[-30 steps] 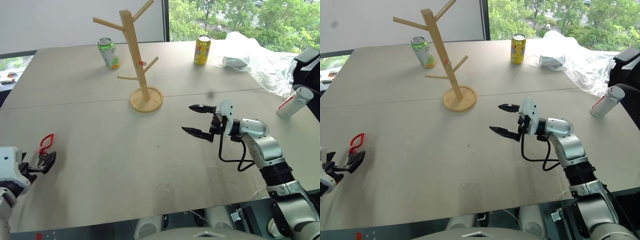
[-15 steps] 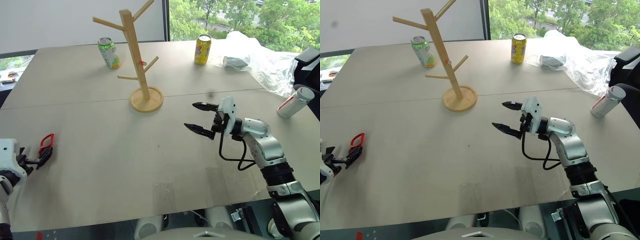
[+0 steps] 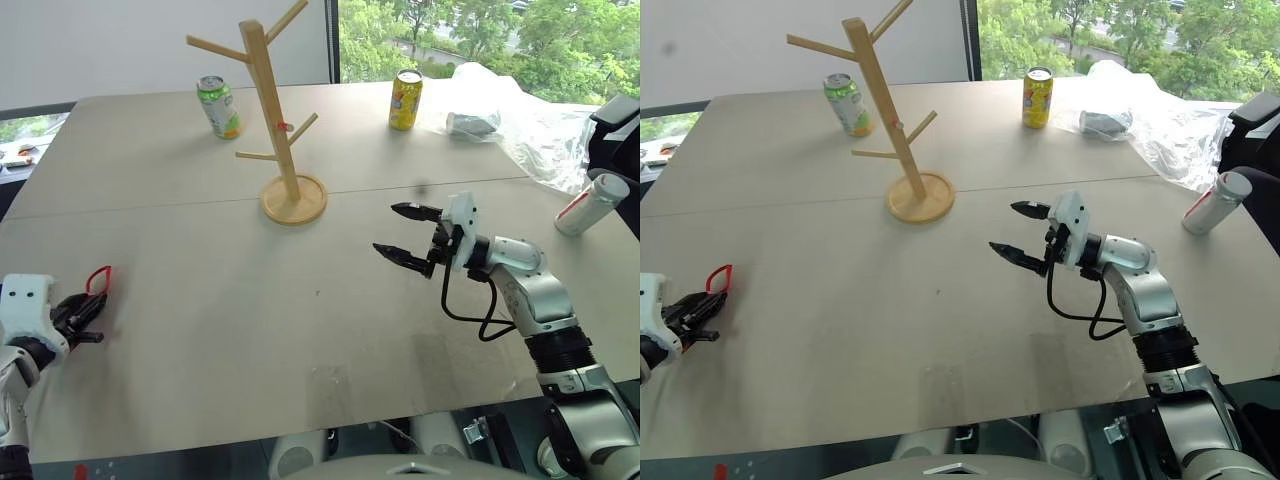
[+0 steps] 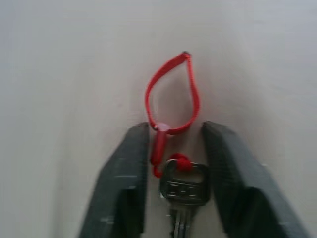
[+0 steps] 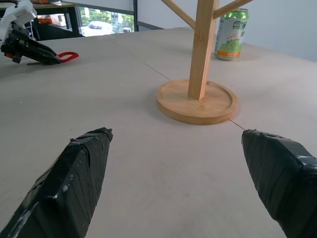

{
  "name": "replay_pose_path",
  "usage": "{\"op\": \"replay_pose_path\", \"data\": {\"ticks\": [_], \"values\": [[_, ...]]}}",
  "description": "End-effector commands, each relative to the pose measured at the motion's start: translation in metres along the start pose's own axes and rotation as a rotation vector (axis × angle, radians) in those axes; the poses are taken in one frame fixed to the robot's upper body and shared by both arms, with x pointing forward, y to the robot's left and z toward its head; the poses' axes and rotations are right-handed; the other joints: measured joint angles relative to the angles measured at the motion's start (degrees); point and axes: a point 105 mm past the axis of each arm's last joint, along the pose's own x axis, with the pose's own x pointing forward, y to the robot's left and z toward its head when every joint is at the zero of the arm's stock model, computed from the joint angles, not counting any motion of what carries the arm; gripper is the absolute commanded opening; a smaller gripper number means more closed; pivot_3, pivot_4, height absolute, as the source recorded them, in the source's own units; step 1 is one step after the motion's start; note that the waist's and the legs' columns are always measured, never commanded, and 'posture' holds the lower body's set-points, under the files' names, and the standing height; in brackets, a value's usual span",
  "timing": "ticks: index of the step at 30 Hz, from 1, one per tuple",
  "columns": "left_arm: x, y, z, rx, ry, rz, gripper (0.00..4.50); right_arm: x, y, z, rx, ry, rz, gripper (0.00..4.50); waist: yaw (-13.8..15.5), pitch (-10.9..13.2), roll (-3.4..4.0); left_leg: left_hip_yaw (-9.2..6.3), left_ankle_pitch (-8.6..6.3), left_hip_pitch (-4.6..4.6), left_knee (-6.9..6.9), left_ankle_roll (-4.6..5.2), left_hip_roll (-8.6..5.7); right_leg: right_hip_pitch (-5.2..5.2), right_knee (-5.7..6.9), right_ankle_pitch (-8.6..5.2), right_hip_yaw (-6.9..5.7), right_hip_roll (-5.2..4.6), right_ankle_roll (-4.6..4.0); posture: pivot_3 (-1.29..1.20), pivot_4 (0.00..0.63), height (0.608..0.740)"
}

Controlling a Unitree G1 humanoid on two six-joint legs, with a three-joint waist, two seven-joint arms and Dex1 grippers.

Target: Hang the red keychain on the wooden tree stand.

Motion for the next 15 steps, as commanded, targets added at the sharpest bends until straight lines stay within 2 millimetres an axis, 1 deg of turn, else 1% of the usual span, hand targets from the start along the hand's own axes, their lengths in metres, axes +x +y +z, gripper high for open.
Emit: {"op": "replay_pose_path", "data": {"ticks": [1,6,8,11,12,13,15], "values": [[-0.004,0.002,-0.010,-0.030,0.041,0.018,0.03,-0.001,-0.004,0.016,-0.032,-0.048,-0.009,4.50,0.0,0.0,0.00,0.00,0.01,0.01,-0.01,0.02,0.01,0.00,0.00,0.00,0.01,0.01,0.00,0.00,0.150,0.740],[-0.005,0.002,-0.009,-0.036,0.038,0.021,0.03,0.001,-0.007,0.017,-0.033,-0.050,-0.016,4.50,-0.1,0.0,0.01,0.02,0.01,0.00,-0.01,0.03,0.01,0.00,-0.01,0.00,0.03,0.04,0.00,0.00,0.150,0.740],[-0.004,0.000,-0.003,-0.026,0.005,0.025,0.03,0.000,-0.010,0.018,-0.041,-0.057,-0.035,4.50,-0.1,0.0,0.01,0.02,0.01,0.00,-0.01,0.03,0.02,-0.01,-0.01,0.00,0.03,0.05,0.00,0.00,0.150,0.740],[-0.005,-0.009,0.026,0.004,-0.131,0.028,0.03,-0.002,-0.021,0.025,-0.052,-0.083,-0.083,4.50,0.0,0.0,0.00,0.03,0.01,-0.02,-0.01,0.03,0.01,-0.01,-0.01,0.00,0.05,0.04,0.01,0.00,0.150,0.740],[-0.006,-0.014,0.041,0.041,-0.195,0.037,0.03,-0.004,-0.026,0.031,-0.043,-0.101,-0.105,4.50,0.1,0.0,-0.04,0.02,0.01,-0.05,-0.01,0.03,0.01,-0.02,-0.02,0.00,0.04,0.02,0.01,0.00,0.150,0.740],[-0.007,-0.017,0.051,0.066,-0.236,0.046,0.03,-0.006,-0.030,0.034,-0.035,-0.114,-0.117,4.50,0.2,0.0,-0.10,0.01,0.01,-0.07,0.00,0.02,0.00,-0.02,-0.02,0.00,0.02,0.00,0.01,0.00,0.150,0.740],[-0.012,-0.033,0.082,0.079,-0.377,0.038,0.03,-0.011,-0.038,0.052,0.011,-0.168,-0.128,4.50,0.3,0.1,-0.20,-0.03,0.00,-0.14,0.01,-0.02,0.00,-0.04,-0.02,0.01,-0.01,-0.04,0.00,0.00,0.150,0.740]]}}
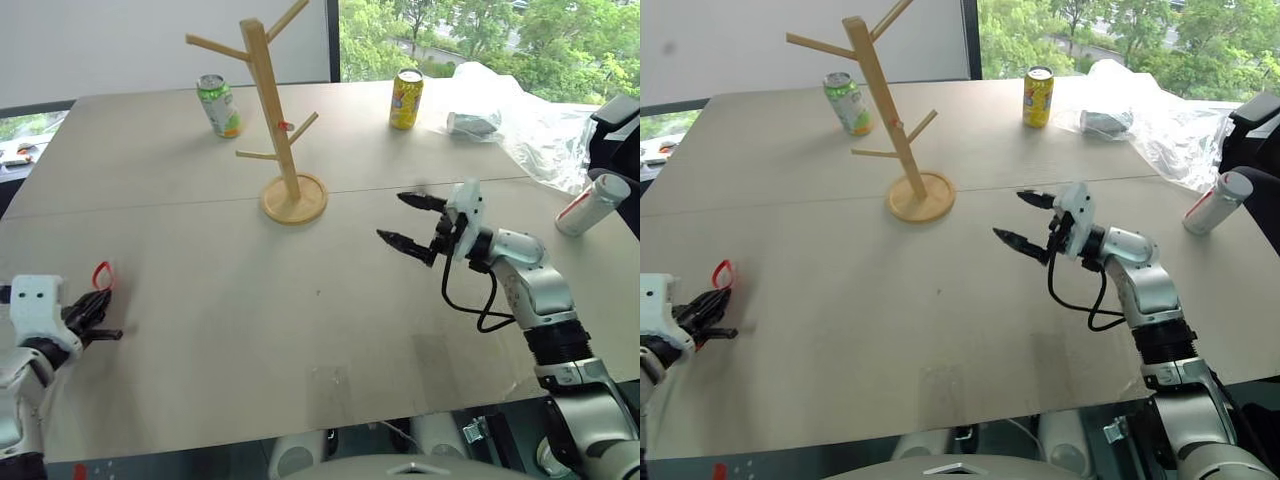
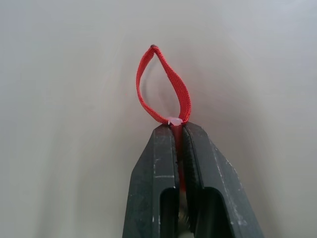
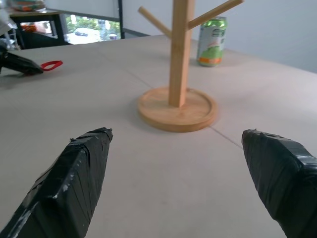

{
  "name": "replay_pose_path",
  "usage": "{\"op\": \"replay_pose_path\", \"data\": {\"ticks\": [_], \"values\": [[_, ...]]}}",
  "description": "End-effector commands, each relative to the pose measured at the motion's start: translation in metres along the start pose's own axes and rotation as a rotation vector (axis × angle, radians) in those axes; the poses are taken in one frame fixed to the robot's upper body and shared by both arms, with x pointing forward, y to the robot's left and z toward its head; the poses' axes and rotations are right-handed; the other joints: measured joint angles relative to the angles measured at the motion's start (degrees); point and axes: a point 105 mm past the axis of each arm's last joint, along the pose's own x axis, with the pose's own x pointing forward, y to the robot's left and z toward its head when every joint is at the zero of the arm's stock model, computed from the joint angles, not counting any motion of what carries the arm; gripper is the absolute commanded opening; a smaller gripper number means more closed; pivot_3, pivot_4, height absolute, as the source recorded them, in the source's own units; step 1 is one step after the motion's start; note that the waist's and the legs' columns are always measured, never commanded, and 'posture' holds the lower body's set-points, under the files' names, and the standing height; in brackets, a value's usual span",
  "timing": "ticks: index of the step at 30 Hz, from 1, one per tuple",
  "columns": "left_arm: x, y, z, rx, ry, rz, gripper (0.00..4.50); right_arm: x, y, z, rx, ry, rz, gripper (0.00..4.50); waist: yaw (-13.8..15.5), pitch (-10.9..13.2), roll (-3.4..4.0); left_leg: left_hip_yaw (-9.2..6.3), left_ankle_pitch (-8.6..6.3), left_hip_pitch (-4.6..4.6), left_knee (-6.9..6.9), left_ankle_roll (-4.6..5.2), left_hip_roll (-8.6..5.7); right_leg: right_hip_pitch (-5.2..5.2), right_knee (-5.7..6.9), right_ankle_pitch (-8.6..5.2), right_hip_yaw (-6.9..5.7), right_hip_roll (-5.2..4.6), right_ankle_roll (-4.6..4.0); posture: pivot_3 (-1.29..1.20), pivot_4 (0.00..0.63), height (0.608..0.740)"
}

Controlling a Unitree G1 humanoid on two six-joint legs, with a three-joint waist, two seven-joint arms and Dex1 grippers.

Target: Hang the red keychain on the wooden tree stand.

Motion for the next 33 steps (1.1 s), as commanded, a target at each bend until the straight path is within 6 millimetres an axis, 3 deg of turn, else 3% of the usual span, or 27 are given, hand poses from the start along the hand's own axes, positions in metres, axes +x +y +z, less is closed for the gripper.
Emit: {"op": "replay_pose_path", "data": {"ticks": [1,7,10,13,16,24,33], "values": [[-0.006,-0.022,0.079,0.087,-0.321,0.000,0.03,-0.008,-0.017,0.047,0.025,-0.133,-0.018,4.50,0.1,0.0,-0.03,-0.01,-0.02,0.00,0.01,-0.03,0.00,0.00,0.00,0.00,0.01,-0.02,0.00,0.00,0.150,0.740],[-0.021,-0.099,0.154,0.134,-0.676,-0.113,0.03,-0.017,-0.020,0.078,0.023,-0.133,0.054,4.50,0.0,0.0,-0.04,0.02,-0.02,-0.01,-0.02,-0.02,-0.08,0.01,-0.02,0.05,0.10,-0.14,0.03,0.00,0.150,0.740],[-0.029,-0.153,0.186,0.156,-0.823,-0.208,0.03,-0.019,-0.019,0.095,-0.002,-0.128,0.094,4.50,0.1,0.0,-0.02,0.05,0.03,-0.02,-0.02,0.08,-0.10,0.01,-0.01,0.15,0.07,-0.06,0.20,0.00,0.150,0.740],[-0.031,-0.185,0.198,0.093,-0.880,-0.271,0.03,-0.020,-0.017,0.107,-0.010,-0.129,0.133,4.50,-0.1,0.0,-0.03,0.11,0.03,0.01,0.03,0.12,-0.09,0.06,-0.01,0.16,0.16,0.38,0.24,0.00,0.150,0.740],[-0.024,-0.219,0.198,0.058,-0.883,-0.340,0.03,-0.018,-0.013,0.120,-0.018,-0.142,0.172,4.50,0.0,0.0,-0.03,0.07,0.03,0.05,0.05,0.13,-0.06,0.11,-0.01,0.16,0.17,0.56,0.25,0.00,0.150,0.740],[-0.016,-0.253,0.184,0.045,-0.843,-0.390,0.03,-0.017,-0.002,0.130,-0.037,-0.134,0.208,4.50,0.2,0.0,-0.05,0.02,0.04,0.03,0.10,0.13,-0.06,0.14,-0.01,0.15,0.16,0.68,0.27,0.00,0.150,0.740],[0.000,-0.252,0.185,0.015,-0.831,-0.272,0.03,-0.020,0.000,0.129,-0.053,-0.114,0.201,4.50,0.6,0.0,-0.07,-0.01,0.04,0.03,0.16,0.14,-0.07,0.20,-0.01,0.14,0.15,0.67,0.28,0.00,0.150,0.740]]}}
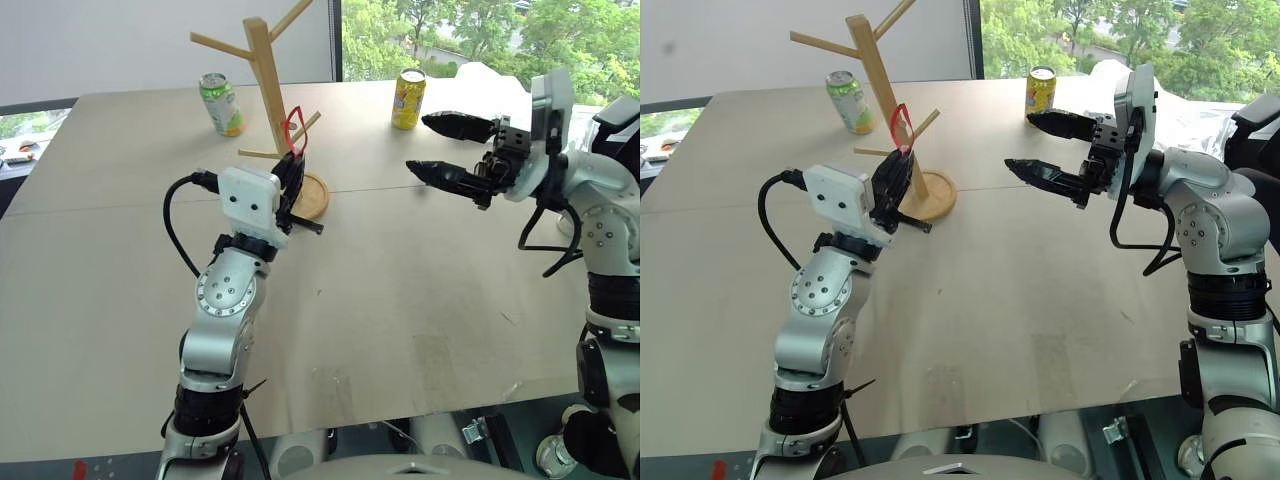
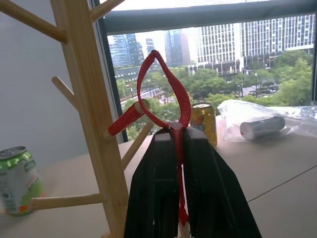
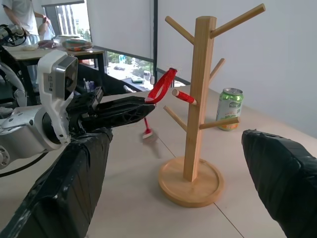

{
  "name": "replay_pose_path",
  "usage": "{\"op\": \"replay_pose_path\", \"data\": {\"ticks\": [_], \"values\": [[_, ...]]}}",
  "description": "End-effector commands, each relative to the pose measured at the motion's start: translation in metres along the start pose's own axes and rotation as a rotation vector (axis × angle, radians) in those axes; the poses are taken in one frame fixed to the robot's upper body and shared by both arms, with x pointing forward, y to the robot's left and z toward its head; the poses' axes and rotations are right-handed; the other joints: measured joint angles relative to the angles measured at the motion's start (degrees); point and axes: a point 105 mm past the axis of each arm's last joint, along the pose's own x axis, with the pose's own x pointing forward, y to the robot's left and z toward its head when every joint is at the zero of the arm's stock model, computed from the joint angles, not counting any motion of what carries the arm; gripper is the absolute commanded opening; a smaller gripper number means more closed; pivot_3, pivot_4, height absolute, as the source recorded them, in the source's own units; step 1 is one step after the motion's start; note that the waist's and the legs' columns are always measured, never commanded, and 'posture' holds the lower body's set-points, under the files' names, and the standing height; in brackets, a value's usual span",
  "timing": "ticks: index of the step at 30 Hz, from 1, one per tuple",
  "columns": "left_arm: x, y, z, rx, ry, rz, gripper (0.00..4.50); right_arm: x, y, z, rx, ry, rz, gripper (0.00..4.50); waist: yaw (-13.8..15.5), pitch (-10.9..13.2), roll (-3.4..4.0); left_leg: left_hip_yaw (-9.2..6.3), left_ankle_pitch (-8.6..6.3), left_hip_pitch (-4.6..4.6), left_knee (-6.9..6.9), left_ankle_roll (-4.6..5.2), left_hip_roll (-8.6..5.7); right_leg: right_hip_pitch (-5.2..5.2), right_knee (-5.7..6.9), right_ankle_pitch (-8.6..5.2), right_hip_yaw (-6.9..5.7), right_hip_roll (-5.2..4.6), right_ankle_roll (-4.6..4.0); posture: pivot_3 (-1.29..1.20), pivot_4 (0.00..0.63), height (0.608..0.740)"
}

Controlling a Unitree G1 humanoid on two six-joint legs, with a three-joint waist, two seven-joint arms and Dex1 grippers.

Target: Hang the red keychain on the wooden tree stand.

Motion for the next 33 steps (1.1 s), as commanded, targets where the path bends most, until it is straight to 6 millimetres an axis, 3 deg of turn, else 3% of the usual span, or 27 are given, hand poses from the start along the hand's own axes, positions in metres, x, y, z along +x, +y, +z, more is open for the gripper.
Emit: {"op": "replay_pose_path", "data": {"ticks": [1,10,23,31,32,33], "values": [[0.005,0.001,0.005,0.018,-0.033,0.051,0.03,-0.003,0.006,0.015,-0.056,-0.022,0.011,4.50,0.1,0.0,0.00,0.00,0.00,0.00,0.00,0.00,0.00,0.00,0.00,0.00,0.00,0.00,0.00,0.00,0.150,0.740],[0.013,0.004,-0.012,0.016,0.011,0.083,0.03,-0.003,0.008,0.015,-0.062,-0.007,0.026,4.50,0.7,0.0,0.00,-0.01,0.00,0.00,0.02,0.00,0.00,0.01,0.01,0.00,-0.02,0.01,0.00,0.00,0.150,0.740],[0.029,-0.009,-0.009,0.004,-0.010,0.065,0.03,-0.003,0.008,0.014,-0.076,-0.001,0.017,4.50,0.8,0.0,-0.01,-0.03,0.00,0.00,0.04,0.00,0.00,0.02,0.01,0.00,-0.04,0.01,0.00,0.00,0.150,0.740],[0.035,0.003,-0.017,-0.012,0.028,0.157,0.03,-0.005,0.006,0.014,-0.084,0.002,0.005,4.50,0.8,0.0,-0.02,-0.04,0.00,-0.01,0.06,0.00,-0.01,0.02,0.01,0.01,-0.05,0.01,0.01,0.00,0.150,0.740],[0.037,0.003,-0.016,-0.014,0.027,0.160,0.73,-0.005,0.006,0.014,-0.084,0.002,0.004,4.50,0.8,0.0,-0.03,-0.04,0.00,-0.01,0.06,0.00,0.00,0.02,0.01,0.01,-0.05,0.01,0.01,0.00,0.150,0.740],[0.037,0.003,-0.016,-0.016,0.025,0.160,1.08,-0.006,0.006,0.014,-0.084,0.002,0.003,4.50,0.8,0.0,-0.03,-0.05,0.00,-0.01,0.06,0.00,0.00,0.02,0.01,0.01,-0.06,0.01,0.01,0.00,0.150,0.740]]}}
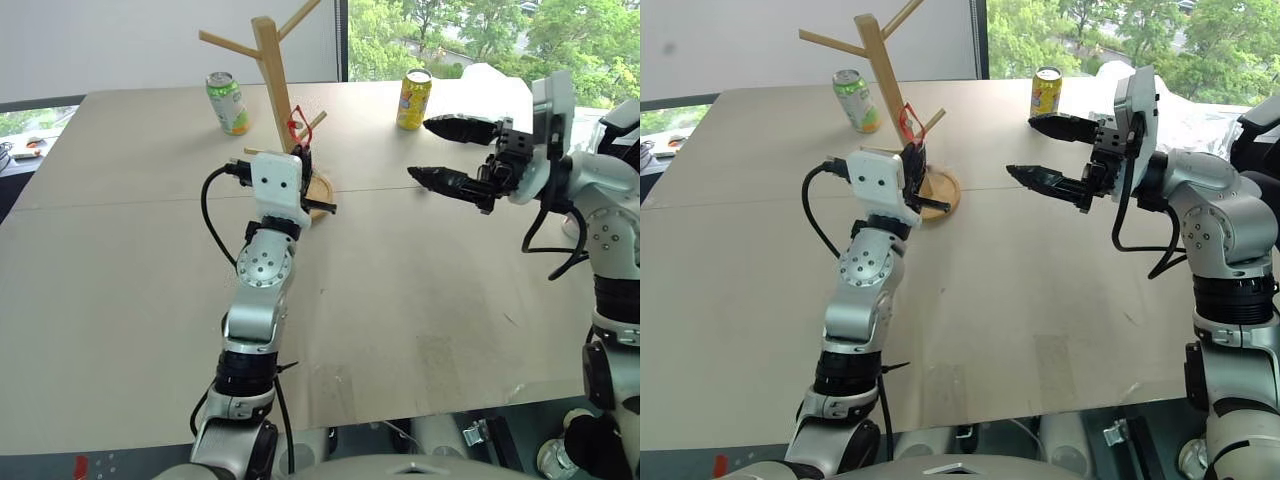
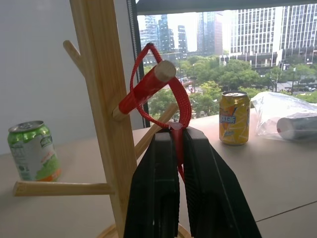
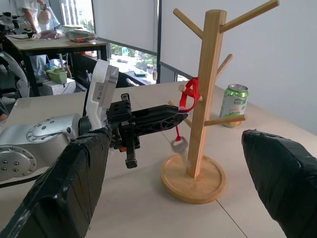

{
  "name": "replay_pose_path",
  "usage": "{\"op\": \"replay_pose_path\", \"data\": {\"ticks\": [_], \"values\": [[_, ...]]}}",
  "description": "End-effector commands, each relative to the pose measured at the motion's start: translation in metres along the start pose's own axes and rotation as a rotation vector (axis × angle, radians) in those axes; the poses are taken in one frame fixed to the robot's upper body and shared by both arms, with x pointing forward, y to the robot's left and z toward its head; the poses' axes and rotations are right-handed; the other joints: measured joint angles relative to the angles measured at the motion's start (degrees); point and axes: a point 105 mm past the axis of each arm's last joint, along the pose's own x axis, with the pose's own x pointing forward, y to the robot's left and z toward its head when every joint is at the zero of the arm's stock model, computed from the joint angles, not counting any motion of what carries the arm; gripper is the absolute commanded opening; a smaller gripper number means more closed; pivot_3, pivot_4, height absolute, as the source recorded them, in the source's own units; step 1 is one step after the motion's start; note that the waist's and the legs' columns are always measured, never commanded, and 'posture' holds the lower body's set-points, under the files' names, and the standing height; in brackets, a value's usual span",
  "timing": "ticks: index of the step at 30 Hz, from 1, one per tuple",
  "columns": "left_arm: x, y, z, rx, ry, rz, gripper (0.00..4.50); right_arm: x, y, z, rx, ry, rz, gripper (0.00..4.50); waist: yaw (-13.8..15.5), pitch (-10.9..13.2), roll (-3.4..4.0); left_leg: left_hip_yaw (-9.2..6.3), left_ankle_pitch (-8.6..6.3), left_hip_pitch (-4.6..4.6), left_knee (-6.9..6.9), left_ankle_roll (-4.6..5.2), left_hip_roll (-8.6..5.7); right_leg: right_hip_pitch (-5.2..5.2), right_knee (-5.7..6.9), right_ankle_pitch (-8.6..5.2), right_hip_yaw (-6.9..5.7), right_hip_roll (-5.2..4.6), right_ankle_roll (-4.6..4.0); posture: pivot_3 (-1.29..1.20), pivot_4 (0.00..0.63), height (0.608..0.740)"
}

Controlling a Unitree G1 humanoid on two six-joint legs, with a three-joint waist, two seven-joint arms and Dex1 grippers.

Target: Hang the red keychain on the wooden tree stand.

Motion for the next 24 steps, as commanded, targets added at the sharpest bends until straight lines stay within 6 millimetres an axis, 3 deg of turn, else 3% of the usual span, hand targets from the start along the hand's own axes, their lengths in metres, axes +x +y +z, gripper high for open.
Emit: {"op": "replay_pose_path", "data": {"ticks": [1,7,13,18,21,24], "values": [[0.006,0.001,0.017,0.004,-0.060,0.017,1.41,-0.004,0.002,0.014,-0.064,-0.028,-0.004,4.50,0.0,0.0,0.00,0.00,0.00,0.00,0.00,0.00,0.00,0.00,0.00,0.00,-0.01,0.00,0.00,0.00,0.150,0.740],[0.005,-0.003,0.018,-0.010,-0.068,0.008,4.46,-0.004,0.002,0.013,-0.062,-0.031,-0.009,4.50,0.0,0.0,0.00,0.00,0.00,0.00,0.01,0.00,0.00,0.01,0.00,0.00,0.00,0.00,0.00,0.00,0.150,0.740],[0.001,-0.006,0.020,0.004,-0.083,0.002,4.49,-0.004,0.003,0.008,-0.053,-0.030,-0.020,4.50,0.0,0.0,0.00,0.00,0.00,0.00,0.01,0.00,0.00,0.01,0.00,0.00,-0.01,0.00,0.00,0.00,0.150,0.740],[-0.010,-0.005,0.011,0.029,-0.060,-0.012,4.49,-0.003,-0.005,0.000,-0.040,-0.046,-0.097,4.50,0.0,0.0,0.00,0.00,0.00,0.01,0.01,0.00,0.01,0.01,0.00,0.00,0.00,0.00,0.00,0.00,0.150,0.740],[-0.023,0.005,-0.003,0.024,-0.018,0.010,4.49,-0.003,-0.018,-0.019,-0.030,-0.047,-0.222,4.50,-0.1,0.0,-0.01,0.01,0.00,0.01,0.01,0.00,0.02,0.01,0.00,0.00,0.00,0.00,0.00,0.00,0.150,0.740],[-0.045,0.021,-0.015,0.044,0.011,0.051,4.49,-0.007,-0.041,-0.048,-0.031,-0.070,-0.469,4.50,-0.3,0.0,-0.04,0.05,0.00,0.09,-0.02,-0.01,0.03,0.06,-0.01,0.00,0.01,0.04,0.00,0.00,0.150,0.740]]}}
